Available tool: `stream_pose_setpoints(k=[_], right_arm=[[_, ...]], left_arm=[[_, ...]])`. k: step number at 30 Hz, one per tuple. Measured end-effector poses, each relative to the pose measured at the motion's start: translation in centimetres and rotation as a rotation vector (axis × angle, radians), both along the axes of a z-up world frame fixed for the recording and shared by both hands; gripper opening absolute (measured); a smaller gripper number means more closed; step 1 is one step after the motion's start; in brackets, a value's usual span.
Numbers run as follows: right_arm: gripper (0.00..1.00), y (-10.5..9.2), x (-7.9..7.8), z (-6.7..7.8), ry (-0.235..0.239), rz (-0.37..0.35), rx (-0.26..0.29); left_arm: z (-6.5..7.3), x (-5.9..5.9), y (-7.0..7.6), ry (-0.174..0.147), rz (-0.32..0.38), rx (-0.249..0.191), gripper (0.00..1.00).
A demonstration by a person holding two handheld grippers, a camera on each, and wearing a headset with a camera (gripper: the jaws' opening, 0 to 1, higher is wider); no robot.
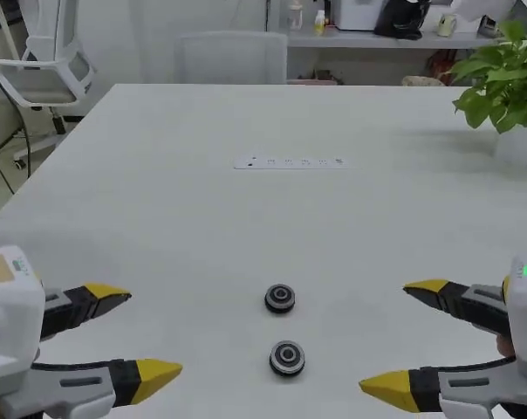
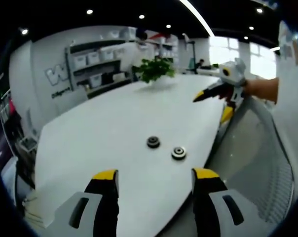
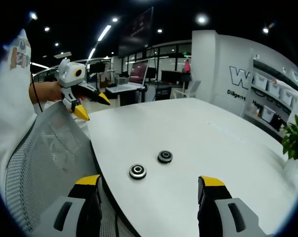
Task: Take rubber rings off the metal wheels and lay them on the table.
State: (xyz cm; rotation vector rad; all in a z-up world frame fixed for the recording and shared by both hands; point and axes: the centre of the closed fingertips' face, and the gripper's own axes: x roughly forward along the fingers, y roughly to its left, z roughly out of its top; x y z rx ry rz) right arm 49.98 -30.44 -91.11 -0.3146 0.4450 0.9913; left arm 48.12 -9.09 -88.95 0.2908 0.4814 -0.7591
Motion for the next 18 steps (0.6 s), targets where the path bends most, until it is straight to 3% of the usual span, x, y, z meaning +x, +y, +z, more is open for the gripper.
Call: stream_pose_setpoints(k=[18], right_arm=[[0.78, 0.2, 0.47, 0.33, -0.011, 0.005, 0.003]], left_arm=[[0.28, 0.58, -0.01, -0.009, -0.002, 0.0, 0.61]])
